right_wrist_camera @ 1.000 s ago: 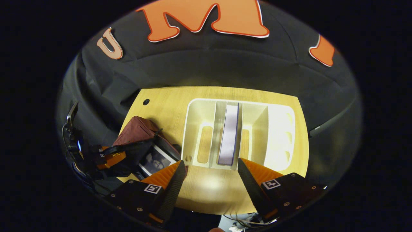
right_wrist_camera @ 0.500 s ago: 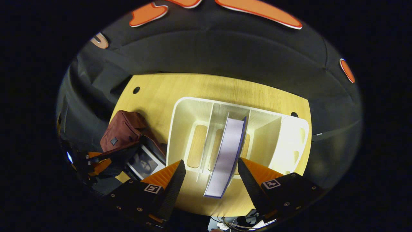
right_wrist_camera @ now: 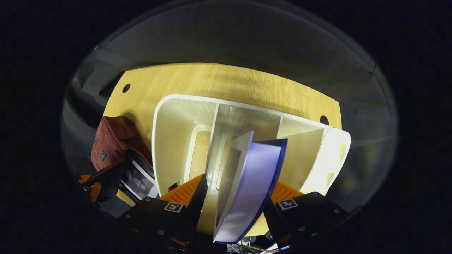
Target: Open the schoolbag, grab two books from the bookshelf and put them into the schoolbag.
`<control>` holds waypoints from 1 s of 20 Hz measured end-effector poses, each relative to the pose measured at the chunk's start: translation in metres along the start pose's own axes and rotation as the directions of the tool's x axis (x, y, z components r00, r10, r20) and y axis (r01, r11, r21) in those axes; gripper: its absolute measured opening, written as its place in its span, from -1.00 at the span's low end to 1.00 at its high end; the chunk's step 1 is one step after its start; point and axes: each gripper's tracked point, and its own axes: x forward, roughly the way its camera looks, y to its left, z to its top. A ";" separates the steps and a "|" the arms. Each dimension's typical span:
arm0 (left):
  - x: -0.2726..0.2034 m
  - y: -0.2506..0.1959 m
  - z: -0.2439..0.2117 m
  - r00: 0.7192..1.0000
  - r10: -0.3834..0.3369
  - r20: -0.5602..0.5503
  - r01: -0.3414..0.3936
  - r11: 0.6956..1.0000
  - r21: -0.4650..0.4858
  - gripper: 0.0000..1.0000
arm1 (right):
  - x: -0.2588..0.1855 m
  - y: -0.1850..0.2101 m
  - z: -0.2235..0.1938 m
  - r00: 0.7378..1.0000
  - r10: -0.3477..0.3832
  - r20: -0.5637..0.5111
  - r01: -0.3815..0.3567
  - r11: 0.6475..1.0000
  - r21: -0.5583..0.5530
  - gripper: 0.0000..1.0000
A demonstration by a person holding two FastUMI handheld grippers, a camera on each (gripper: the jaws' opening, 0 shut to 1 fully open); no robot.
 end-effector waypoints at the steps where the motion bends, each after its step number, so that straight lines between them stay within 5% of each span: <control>1: -0.001 0.001 -0.002 1.000 0.002 0.001 -0.002 1.000 -0.001 -0.89 | 0.000 0.001 -0.001 1.000 0.012 -0.010 -0.012 1.000 0.019 0.51; 2: -0.002 0.001 -0.001 1.000 0.006 0.005 -0.006 1.000 -0.003 -0.89 | -0.002 0.000 0.001 1.000 0.007 -0.009 -0.006 0.999 0.032 0.40; 3: -0.002 0.002 -0.001 1.000 0.010 0.007 -0.010 1.000 -0.007 -0.89 | -0.003 -0.006 0.002 1.000 -0.009 -0.006 0.010 0.999 0.039 -0.02; 5: -0.003 0.000 -0.002 1.000 0.013 0.010 -0.013 1.000 -0.019 -0.89 | -0.006 -0.010 -0.006 1.000 -0.012 -0.025 0.013 0.998 0.057 -0.15; 7: -0.004 -0.001 -0.004 1.000 0.010 0.014 -0.010 1.000 -0.022 -0.89 | -0.015 -0.012 -0.010 1.000 -0.004 -0.026 0.005 0.998 0.068 -0.19; 9: -0.003 -0.001 -0.003 1.000 0.007 0.019 -0.007 1.000 -0.023 -0.89 | -0.030 -0.015 -0.010 1.000 0.001 -0.002 -0.001 0.997 0.074 -0.03; 10: -0.003 -0.001 -0.002 1.000 0.005 0.022 -0.005 1.000 -0.021 -0.90 | -0.038 -0.015 -0.012 1.000 0.007 0.008 -0.007 0.996 0.085 -0.21; 20: -0.009 0.004 -0.005 0.999 -0.024 0.037 0.022 0.999 0.044 -0.90 | -0.153 -0.021 -0.022 0.986 0.032 0.166 -0.057 0.987 0.152 -0.23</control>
